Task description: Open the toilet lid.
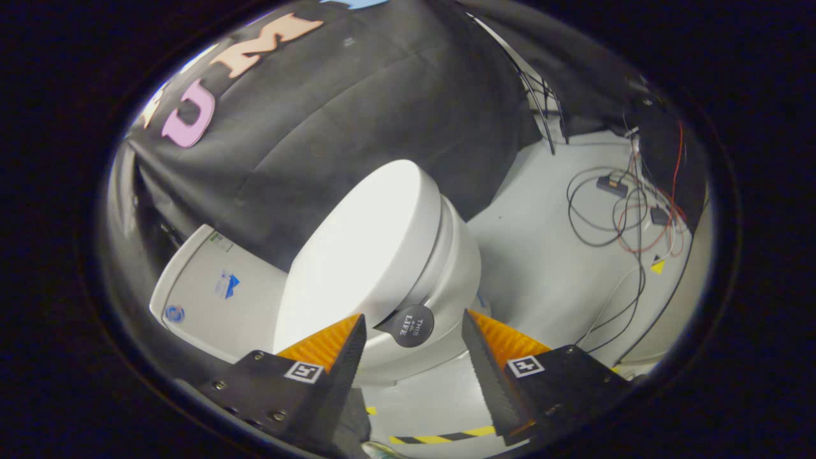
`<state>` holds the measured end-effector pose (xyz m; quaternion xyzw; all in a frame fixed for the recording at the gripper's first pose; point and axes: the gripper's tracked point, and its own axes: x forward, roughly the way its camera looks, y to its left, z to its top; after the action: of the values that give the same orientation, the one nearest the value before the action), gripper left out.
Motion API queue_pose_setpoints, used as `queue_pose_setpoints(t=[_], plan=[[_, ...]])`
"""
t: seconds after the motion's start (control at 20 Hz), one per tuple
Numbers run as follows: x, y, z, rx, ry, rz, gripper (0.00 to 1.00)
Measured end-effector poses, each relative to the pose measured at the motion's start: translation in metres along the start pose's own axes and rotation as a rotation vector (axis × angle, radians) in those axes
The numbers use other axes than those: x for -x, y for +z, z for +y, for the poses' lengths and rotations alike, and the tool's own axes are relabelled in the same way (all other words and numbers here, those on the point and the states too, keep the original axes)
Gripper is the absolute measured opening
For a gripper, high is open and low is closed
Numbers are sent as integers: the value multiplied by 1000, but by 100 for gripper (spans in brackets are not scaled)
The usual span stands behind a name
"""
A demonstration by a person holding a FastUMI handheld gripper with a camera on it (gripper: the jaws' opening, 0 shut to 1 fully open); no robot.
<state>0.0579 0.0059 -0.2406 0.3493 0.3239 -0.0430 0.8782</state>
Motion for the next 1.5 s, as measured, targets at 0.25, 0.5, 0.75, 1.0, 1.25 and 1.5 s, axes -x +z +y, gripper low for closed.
queue_pose_setpoints(t=[0.25, 0.5, 0.75, 1.0, 1.25, 1.5], plan=[[-8, -8, -2, -179, 31, 84, 88], [-9, -11, -3, -296, 69, 77, 18], [-8, -6, 5, -315, 127, 65, 3], [-5, -2, 10, -323, 153, 42, 3], [-1, 8, 21, -250, 152, 12, 3], [11, 20, 42, -195, 196, -23, 3]])
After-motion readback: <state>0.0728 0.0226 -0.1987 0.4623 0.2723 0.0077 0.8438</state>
